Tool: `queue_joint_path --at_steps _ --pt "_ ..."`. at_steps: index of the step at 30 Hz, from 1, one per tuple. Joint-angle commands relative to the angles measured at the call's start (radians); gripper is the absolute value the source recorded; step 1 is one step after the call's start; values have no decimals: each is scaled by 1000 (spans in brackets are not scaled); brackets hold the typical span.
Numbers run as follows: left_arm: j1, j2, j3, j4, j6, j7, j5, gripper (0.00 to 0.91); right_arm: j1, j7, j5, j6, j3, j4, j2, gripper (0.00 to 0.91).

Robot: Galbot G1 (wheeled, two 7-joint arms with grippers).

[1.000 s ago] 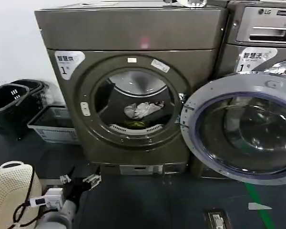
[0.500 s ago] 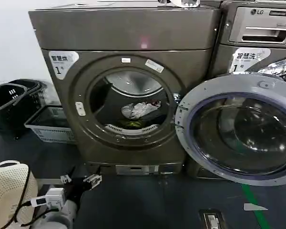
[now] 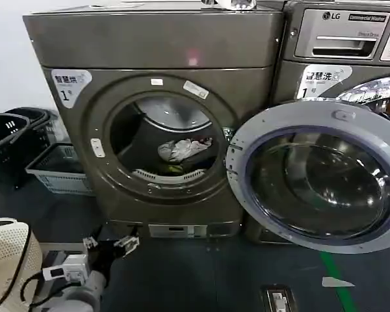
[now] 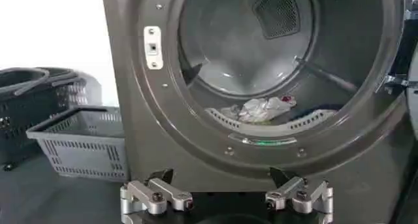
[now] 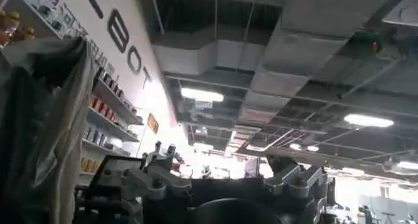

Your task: Grasp the clothes from the dryer.

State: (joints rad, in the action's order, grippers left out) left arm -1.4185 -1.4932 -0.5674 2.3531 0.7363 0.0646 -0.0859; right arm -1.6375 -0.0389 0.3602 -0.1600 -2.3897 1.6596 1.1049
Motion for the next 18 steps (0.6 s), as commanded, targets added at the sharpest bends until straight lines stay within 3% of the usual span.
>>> queue_joint_path --at_steps 1,18 --pt "1 3 0 0 49 3 -2 907 1 14 -2 0 -1 -2 -2 907" --pt "4 3 2 3 49 -1 2 907 4 36 25 7 -19 -7 -8 907"
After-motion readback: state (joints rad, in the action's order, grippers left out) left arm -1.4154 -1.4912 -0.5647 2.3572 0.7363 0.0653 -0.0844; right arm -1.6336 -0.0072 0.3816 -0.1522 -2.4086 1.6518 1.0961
